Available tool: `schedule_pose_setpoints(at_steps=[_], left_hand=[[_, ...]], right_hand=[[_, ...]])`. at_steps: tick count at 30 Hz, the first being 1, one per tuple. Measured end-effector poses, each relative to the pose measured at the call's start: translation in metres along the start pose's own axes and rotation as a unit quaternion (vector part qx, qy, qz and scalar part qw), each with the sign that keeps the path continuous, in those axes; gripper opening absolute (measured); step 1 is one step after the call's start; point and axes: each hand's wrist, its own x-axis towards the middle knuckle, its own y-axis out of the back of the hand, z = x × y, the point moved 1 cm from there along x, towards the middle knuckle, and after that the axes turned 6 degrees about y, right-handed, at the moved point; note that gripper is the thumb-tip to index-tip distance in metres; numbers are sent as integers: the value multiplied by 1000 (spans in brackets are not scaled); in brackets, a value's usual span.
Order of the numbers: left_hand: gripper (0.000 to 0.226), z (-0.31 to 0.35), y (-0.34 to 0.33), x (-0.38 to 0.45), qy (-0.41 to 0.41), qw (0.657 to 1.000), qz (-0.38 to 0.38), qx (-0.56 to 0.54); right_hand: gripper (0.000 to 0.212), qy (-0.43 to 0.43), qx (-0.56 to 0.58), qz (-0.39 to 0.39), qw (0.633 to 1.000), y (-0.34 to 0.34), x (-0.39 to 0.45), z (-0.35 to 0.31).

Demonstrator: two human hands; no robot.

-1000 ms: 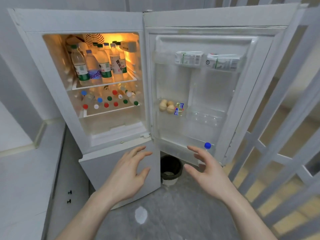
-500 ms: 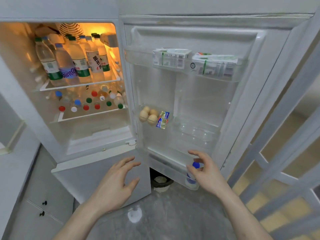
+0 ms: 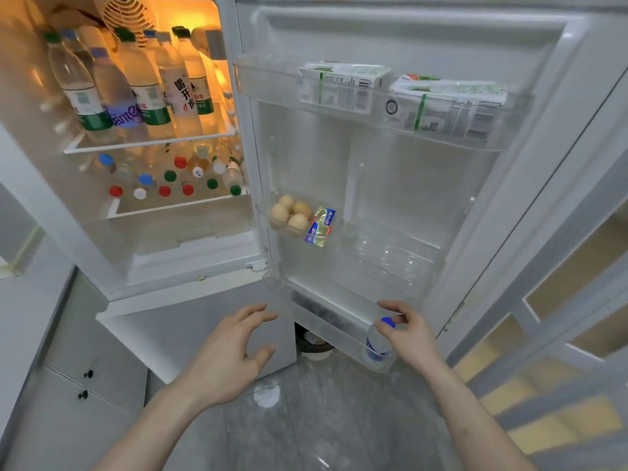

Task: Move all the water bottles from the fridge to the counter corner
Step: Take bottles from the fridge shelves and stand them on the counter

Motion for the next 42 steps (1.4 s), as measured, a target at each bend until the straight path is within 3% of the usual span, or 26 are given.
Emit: schedule_pose_setpoints(at_steps=[6, 13, 17, 22, 29, 42], left_hand=[[49, 0, -2, -2, 18, 1000, 0, 1], [49, 6, -6, -4, 28, 1000, -13, 1], [50, 7, -2, -7, 34, 999, -2, 6], [51, -2, 6, -12, 47, 999, 13, 0], [51, -25, 28, -19, 81, 995, 46, -19], [48, -87, 94, -26, 92, 986, 133, -43]], right_hand=[[28, -31, -10, -47, 998, -14, 5, 27], [53, -25, -130, -130, 983, -9, 14, 35], [44, -35, -122, -163, 978, -12, 27, 28], [60, 3, -133, -168, 977, -21, 31, 28], [39, 95, -71, -126, 985, -43, 25, -42], [39, 205, -20, -149, 967, -115, 18, -173]])
